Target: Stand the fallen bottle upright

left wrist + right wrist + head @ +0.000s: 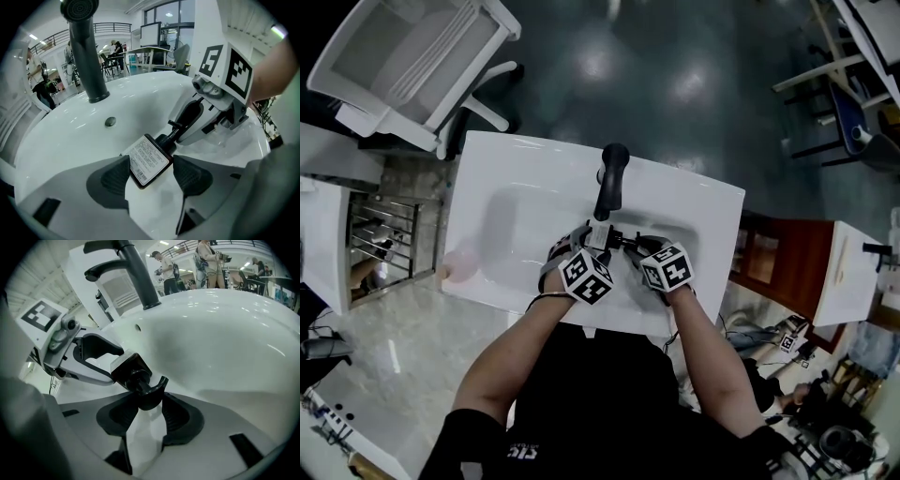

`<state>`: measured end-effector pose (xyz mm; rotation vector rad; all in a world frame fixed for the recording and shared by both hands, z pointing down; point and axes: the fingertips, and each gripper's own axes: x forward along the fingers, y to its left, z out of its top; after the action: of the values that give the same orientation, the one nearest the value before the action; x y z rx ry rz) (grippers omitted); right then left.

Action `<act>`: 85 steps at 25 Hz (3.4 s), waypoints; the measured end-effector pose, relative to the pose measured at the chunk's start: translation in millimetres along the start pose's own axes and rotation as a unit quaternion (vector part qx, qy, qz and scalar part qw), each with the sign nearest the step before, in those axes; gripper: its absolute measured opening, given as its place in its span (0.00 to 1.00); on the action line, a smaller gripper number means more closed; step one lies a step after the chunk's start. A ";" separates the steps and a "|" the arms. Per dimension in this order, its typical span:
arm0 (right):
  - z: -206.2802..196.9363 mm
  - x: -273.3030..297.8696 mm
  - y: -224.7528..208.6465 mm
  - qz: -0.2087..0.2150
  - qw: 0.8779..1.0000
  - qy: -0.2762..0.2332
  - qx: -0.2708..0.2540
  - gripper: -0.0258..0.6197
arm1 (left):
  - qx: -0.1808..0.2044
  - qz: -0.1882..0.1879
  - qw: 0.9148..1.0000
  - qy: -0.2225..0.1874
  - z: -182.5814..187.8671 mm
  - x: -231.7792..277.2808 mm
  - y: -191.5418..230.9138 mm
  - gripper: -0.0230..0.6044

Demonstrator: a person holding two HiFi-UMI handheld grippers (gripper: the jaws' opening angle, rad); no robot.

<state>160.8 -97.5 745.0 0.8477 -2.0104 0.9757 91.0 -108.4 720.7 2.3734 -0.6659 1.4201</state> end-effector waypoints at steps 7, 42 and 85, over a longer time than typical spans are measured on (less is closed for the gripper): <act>0.3 16.3 19.2 -0.003 0.998 0.024 -0.054 0.24 | -0.026 -0.013 0.999 -0.014 -1.1 -0.2 5.3 0.52; 89.0 -129.1 147.5 -0.081 0.983 -0.157 -0.057 0.11 | -0.118 -0.030 0.967 -0.223 -17.1 -224.3 52.4 0.27; -29.3 -231.4 53.0 -0.135 0.969 -0.182 0.100 0.11 | -0.048 -0.036 0.986 -0.155 29.2 -29.6 21.0 0.22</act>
<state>246.8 8.2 548.5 1.4607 -2.0406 0.9254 89.7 -133.0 681.3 2.5371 -0.6983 0.9762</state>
